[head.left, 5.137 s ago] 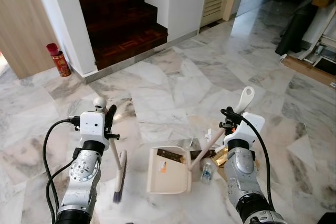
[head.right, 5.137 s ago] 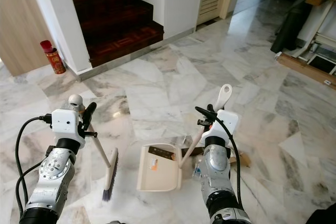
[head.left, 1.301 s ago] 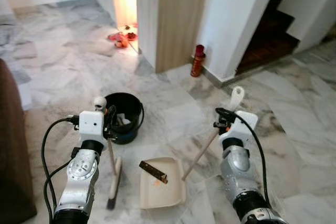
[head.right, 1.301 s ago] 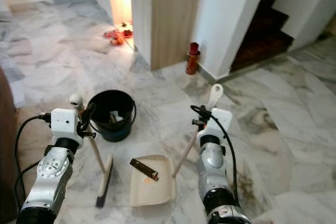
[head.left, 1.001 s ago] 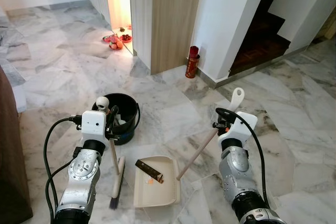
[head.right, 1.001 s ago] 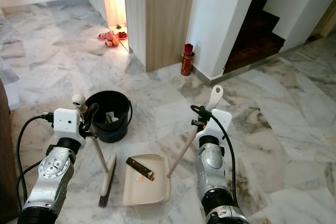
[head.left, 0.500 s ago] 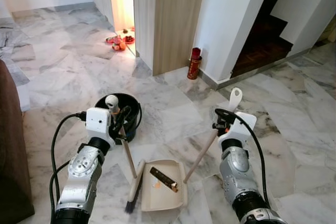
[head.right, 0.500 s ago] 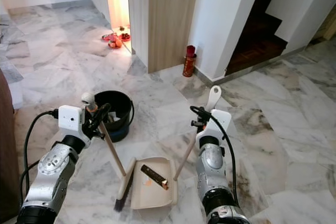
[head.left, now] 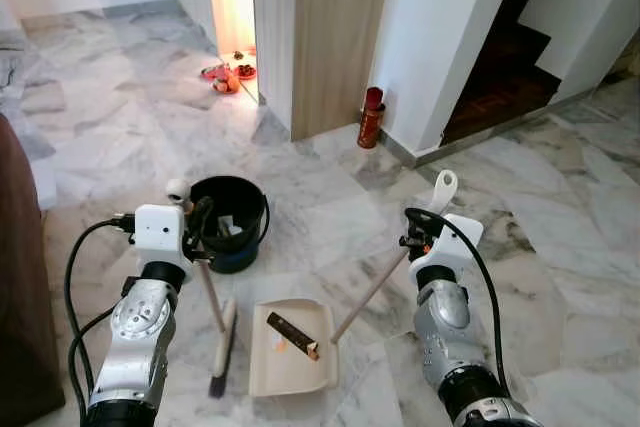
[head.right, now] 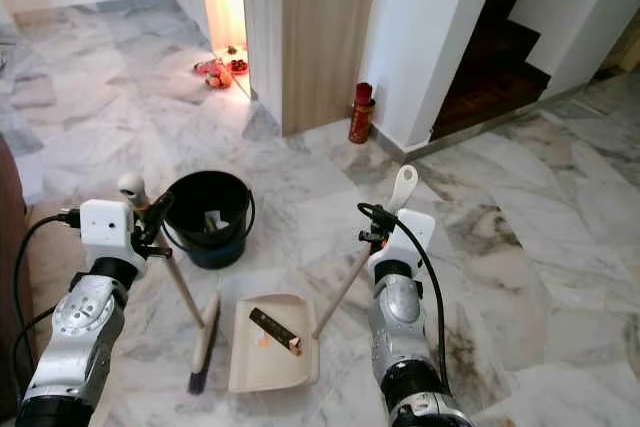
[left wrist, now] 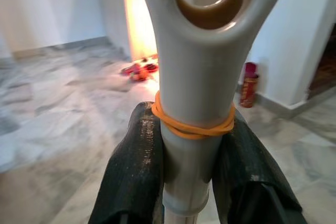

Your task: Sweep floor

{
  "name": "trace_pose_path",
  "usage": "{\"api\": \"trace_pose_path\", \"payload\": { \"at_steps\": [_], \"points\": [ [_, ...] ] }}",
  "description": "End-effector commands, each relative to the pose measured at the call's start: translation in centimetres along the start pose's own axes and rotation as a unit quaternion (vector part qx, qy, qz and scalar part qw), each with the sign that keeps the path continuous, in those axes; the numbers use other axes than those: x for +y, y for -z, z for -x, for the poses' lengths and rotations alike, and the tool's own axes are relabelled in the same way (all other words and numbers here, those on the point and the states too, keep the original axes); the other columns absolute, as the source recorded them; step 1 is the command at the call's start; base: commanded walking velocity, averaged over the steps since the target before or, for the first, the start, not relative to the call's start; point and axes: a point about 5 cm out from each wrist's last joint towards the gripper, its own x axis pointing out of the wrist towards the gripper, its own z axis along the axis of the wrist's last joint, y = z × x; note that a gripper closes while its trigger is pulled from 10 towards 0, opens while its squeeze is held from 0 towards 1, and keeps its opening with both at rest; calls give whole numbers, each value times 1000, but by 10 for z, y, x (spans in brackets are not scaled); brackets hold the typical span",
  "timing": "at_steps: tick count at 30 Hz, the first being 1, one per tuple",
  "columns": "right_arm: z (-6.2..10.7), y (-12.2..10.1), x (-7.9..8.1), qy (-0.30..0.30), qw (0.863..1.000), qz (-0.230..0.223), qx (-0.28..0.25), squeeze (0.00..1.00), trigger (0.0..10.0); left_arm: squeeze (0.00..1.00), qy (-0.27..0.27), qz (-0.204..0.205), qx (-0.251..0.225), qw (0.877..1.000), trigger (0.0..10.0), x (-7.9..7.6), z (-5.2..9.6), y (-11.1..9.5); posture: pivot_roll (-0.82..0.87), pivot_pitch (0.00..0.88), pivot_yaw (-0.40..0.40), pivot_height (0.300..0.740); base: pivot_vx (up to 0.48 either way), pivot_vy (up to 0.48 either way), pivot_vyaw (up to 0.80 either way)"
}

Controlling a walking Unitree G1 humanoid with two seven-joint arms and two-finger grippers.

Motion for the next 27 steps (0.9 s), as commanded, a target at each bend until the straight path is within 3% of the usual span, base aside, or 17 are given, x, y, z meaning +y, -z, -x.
{"api": "trace_pose_path", "payload": {
  "at_steps": [1,11,16,20,27],
  "points": [
    [-5,-10,4,-7,1000,-1,-18,0,10000,0,-2,-12,-15,1000,10000,1,1,-4,126,34,-56,740,0,0,656],
    [-5,-8,3,-5,1000,-8,-14,0,10000,0,-19,-20,-7,1000,10000,0,4,2,125,38,-53,740,0,0,124],
    [-5,-9,3,-6,1000,-2,-17,0,10000,0,-20,-20,-4,1000,10000,0,4,3,124,39,-53,740,293,0,0],
    [-5,-9,4,-9,1000,-2,-17,0,10000,0,-21,-19,-3,1000,10000,0,4,3,126,40,-54,740,157,0,800],
    [-5,-8,4,-10,1000,-6,-13,0,10000,0,-20,-19,-1,1000,10000,-1,3,4,125,40,-55,740,232,0,0]
  ]
}}
